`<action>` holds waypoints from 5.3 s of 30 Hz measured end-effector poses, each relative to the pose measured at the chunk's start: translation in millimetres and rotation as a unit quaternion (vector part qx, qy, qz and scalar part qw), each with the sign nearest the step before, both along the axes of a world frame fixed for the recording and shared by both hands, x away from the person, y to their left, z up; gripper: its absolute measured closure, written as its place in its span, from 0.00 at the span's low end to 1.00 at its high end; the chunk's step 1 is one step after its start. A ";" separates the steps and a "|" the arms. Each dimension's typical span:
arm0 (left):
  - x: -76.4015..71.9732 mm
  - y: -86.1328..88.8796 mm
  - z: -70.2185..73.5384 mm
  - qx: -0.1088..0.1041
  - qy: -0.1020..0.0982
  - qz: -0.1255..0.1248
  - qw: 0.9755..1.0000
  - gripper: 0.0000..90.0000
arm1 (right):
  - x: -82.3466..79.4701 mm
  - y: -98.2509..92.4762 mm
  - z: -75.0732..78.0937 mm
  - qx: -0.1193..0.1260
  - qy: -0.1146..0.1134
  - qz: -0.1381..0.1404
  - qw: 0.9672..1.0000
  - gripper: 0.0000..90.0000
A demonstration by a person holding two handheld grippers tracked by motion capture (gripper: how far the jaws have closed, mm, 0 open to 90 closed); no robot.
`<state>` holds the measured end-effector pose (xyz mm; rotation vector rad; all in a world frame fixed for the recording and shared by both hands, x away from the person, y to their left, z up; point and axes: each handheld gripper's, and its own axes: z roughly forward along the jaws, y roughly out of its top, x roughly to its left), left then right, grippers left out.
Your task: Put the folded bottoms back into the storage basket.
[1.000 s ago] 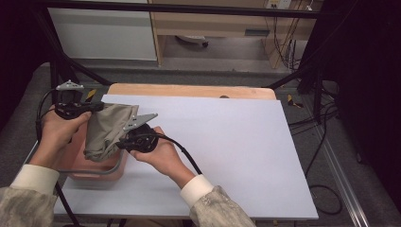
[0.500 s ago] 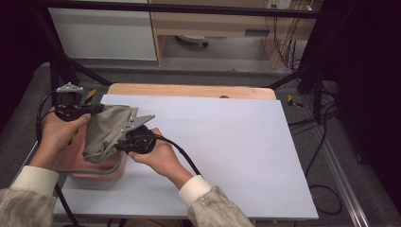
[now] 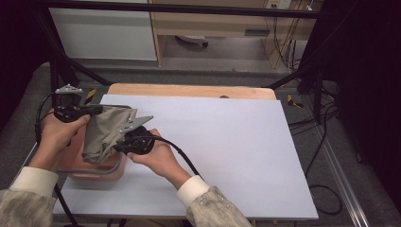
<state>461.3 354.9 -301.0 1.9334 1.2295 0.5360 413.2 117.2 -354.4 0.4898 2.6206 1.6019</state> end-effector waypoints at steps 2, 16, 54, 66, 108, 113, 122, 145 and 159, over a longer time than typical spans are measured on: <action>0.0 0.4 -0.1 0.000 0.001 0.000 1.000 0.98 | -0.1 0.2 -0.3 -0.001 0.000 0.000 1.000 0.96; 0.4 2.0 -2.8 0.000 0.004 0.002 1.000 0.98 | 0.0 2.2 -2.1 -0.001 0.003 0.001 1.000 0.96; 2.7 11.0 -10.9 0.004 0.013 0.013 1.000 0.98 | 3.7 8.0 -11.5 -0.010 0.001 -0.005 1.000 0.96; 2.2 14.3 -15.0 0.002 0.018 0.015 1.000 0.98 | 5.0 10.5 -14.7 -0.010 0.004 -0.005 1.000 0.96; -12.8 18.4 -19.2 0.016 -0.036 0.046 0.998 0.60 | 2.7 -10.5 -1.6 -0.018 -0.003 -0.055 0.998 0.44; -25.4 -1.9 -15.0 0.015 -0.051 0.027 0.998 0.52 | -2.7 -45.7 14.6 -0.020 -0.028 -0.090 0.995 0.30; -48.8 -30.4 -8.6 0.001 -0.070 0.014 0.997 0.34 | -3.6 -91.4 32.3 -0.024 -0.043 -0.140 0.989 0.08; -93.9 -79.4 -41.1 -0.005 -0.070 -0.026 0.997 0.13 | 13.3 -144.1 41.1 -0.007 -0.052 -0.186 0.981 0.09; -107.9 -79.8 -52.9 -0.014 -0.071 -0.033 0.997 0.10 | 19.3 -178.9 41.3 -0.001 -0.023 -0.208 0.978 0.09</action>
